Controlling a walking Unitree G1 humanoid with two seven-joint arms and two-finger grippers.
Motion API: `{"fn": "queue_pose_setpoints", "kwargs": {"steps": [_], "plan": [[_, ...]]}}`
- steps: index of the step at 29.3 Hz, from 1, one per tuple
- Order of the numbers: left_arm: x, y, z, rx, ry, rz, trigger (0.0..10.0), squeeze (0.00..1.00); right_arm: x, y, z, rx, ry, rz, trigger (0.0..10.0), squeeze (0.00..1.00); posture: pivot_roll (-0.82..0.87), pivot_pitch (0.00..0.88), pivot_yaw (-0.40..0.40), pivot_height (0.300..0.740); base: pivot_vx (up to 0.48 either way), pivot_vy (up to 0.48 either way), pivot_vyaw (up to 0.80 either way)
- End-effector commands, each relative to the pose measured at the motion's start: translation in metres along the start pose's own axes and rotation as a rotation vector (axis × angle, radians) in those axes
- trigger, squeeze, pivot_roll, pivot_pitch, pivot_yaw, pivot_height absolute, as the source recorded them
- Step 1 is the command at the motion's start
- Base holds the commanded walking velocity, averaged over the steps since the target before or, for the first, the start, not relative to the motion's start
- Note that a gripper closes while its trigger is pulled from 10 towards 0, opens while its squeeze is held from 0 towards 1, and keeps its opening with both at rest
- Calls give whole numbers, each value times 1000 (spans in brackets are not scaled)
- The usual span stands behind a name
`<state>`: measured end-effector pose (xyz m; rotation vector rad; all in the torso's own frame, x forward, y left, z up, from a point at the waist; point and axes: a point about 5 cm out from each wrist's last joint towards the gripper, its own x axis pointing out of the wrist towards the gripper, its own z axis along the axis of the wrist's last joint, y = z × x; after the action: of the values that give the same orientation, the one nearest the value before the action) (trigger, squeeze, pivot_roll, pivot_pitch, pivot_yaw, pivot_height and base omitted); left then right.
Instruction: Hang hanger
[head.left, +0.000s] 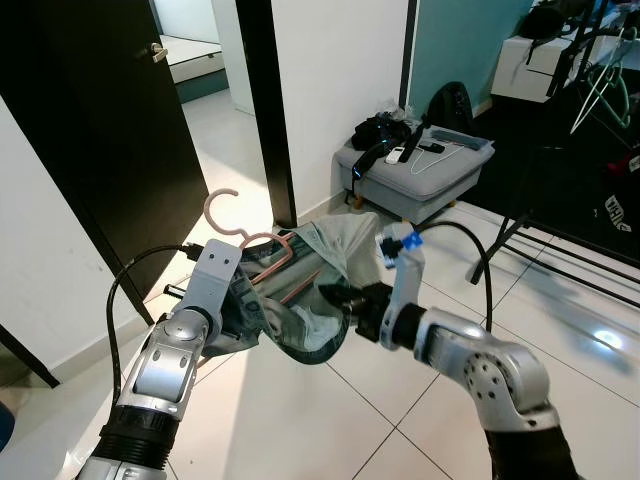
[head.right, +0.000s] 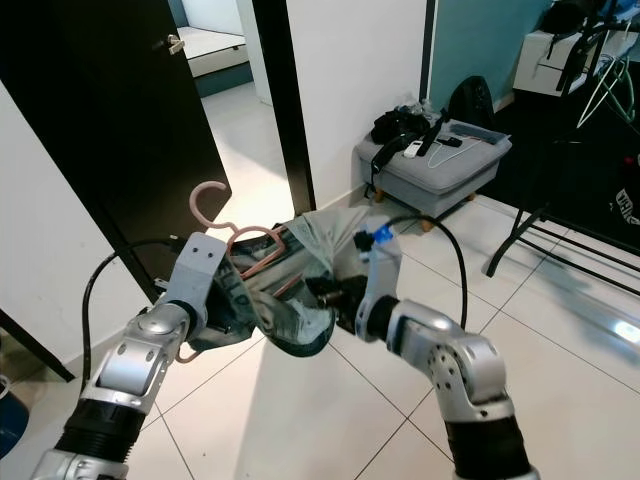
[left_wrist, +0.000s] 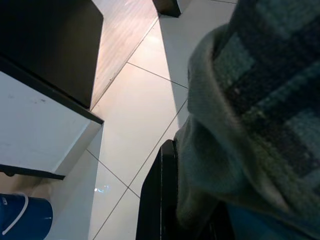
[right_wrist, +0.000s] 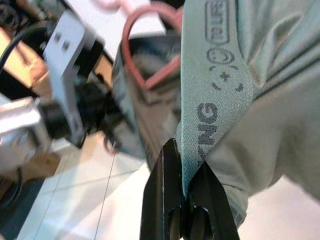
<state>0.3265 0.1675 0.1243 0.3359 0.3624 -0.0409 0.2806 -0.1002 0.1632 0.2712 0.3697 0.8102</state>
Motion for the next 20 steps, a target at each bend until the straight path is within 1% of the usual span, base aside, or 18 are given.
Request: {"fn": "queue_pose_setpoints", "kwargs": {"steps": [1,3,4,6,9,10,11,12,13,14,15,16,17,19,20], "plan": [[0,9,-5,10,16,36,10000,0,2,13,-2,-10,17,78,0,0,-102,0,86,731,0,0,0],[1,9,-5,9,13,40,10000,0,-1,24,-13,-33,74,160,0,0,-99,0,85,731,0,0,0],[1,9,-5,9,13,40,10000,0,-1,24,-13,-33,74,160,0,0,-99,0,85,731,0,0,0],[1,9,-4,9,9,43,10000,0,-4,27,-21,-49,125,191,0,0,-101,0,87,731,0,0,0],[2,10,-3,11,7,43,10000,0,-4,23,-23,-55,140,161,0,0,-101,0,87,731,0,0,0],[2,10,-3,17,3,43,10000,0,-4,13,-25,-69,152,96,10000,0,-101,0,88,731,0,0,0],[2,11,-2,24,-2,42,10000,0,-5,3,-25,-65,147,32,10000,0,-101,0,91,731,0,0,0],[2,11,-2,24,-2,42,10000,0,-5,3,-25,-65,147,32,10000,0,-101,0,91,731,0,0,0],[2,12,-2,35,-10,43,10000,0,-7,-8,-25,-63,142,-34,10000,1000,-100,0,91,731,0,0,0],[2,12,-2,35,-10,43,10000,0,-7,-8,-25,-63,142,-34,10000,1000,-100,0,91,731,0,0,0],[2,13,-2,45,-15,48,10000,0,-11,-19,-24,-66,133,-94,10000,1000,-99,0,90,731,0,0,0],[2,13,-2,45,-15,48,10000,0,-11,-19,-24,-66,133,-94,10000,1000,-99,0,90,731,0,0,0],[1,16,-3,56,-21,57,10000,0,-16,-27,-22,-69,124,-132,10000,1000,-100,0,91,731,0,0,0],[1,16,-3,56,-21,57,10000,0,-16,-27,-22,-69,124,-132,10000,1000,-100,0,91,731,0,0,0],[1,19,-4,67,-28,72,10000,0,-22,-35,-20,-71,117,-164,10000,1000,-100,0,93,731,0,0,0]]}}
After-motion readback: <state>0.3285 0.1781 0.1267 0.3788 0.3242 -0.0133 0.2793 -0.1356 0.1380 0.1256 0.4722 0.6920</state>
